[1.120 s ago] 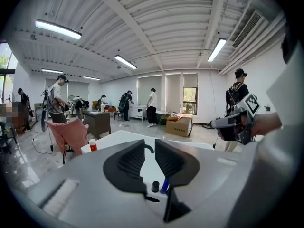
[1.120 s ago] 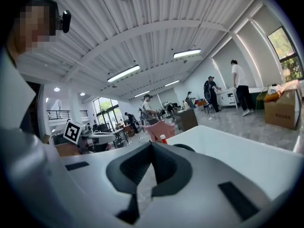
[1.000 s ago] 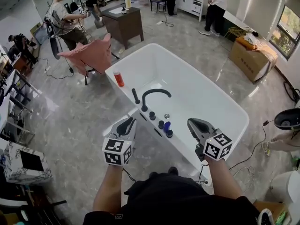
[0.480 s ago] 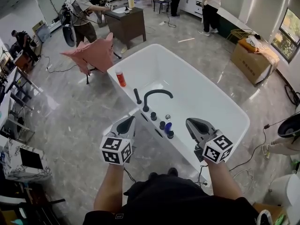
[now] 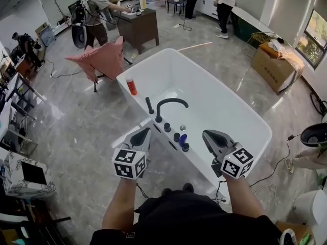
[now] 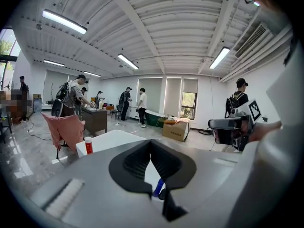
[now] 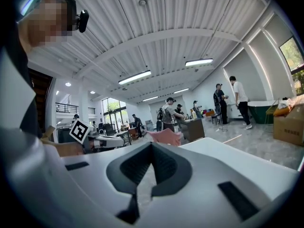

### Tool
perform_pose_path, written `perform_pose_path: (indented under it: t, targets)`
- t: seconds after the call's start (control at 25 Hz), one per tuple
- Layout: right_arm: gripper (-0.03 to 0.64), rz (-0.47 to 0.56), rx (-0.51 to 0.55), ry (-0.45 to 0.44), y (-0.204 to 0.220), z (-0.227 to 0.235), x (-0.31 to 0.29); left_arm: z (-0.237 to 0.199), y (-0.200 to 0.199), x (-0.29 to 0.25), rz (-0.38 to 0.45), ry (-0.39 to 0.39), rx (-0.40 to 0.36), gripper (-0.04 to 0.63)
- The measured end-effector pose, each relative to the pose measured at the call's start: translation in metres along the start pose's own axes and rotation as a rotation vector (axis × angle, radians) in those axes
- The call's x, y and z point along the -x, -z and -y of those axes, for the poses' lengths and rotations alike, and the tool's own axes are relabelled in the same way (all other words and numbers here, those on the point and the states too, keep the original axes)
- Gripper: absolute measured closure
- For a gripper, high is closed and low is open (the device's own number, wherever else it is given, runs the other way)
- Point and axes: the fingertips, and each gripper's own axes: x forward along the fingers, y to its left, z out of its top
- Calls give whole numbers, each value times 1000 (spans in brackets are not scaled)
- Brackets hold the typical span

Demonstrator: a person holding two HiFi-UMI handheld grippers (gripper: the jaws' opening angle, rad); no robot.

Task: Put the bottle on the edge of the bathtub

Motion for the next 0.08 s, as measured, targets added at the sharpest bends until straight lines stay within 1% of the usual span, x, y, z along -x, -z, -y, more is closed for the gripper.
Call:
perform_pose_path:
  t: [0.08]
  targets:
    - [607, 0, -5, 1, 0, 1, 0, 1, -2, -1, 1, 1, -4, 583]
